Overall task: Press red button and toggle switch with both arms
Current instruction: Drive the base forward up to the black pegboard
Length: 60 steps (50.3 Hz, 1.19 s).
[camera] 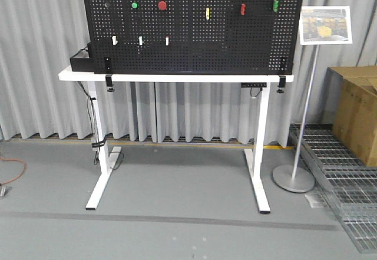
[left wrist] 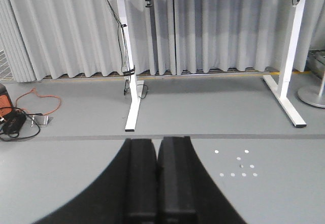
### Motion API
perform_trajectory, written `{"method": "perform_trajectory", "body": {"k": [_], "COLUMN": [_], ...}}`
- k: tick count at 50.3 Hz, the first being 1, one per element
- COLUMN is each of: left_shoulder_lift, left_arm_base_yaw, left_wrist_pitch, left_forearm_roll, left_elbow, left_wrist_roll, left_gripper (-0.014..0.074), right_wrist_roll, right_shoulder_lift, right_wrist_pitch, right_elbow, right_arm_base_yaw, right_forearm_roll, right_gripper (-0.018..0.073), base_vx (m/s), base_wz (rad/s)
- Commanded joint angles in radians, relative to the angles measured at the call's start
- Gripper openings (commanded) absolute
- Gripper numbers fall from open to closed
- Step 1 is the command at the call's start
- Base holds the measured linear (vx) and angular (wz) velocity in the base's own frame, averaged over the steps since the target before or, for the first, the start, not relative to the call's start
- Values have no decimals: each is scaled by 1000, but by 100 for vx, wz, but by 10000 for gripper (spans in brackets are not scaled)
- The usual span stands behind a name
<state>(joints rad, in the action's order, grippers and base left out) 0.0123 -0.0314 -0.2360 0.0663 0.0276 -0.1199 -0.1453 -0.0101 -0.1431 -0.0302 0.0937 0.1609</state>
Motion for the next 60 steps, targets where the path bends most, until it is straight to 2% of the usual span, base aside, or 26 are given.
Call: {"method": "perform_trajectory", "body": {"k": [1,60], "left_shoulder_lift": [14,14], "left_arm_base_yaw": [2,2], "left_wrist_pitch": [81,66], "left_forearm_roll": [6,6], "left_elbow": [28,28], "left_wrist_roll": [7,7], "left_gripper": [1,1], "right_wrist_roll": [4,4], "right_shoulder_lift": [-16,-16], "right_wrist_pitch": [76,76], "right_elbow": [-11,-11], "right_arm_base_yaw": [-7,-7], "right_forearm_roll": [4,4], "right_gripper": [-3,-3], "base_vx": [35,47], "base_wz": [4,-3]}}
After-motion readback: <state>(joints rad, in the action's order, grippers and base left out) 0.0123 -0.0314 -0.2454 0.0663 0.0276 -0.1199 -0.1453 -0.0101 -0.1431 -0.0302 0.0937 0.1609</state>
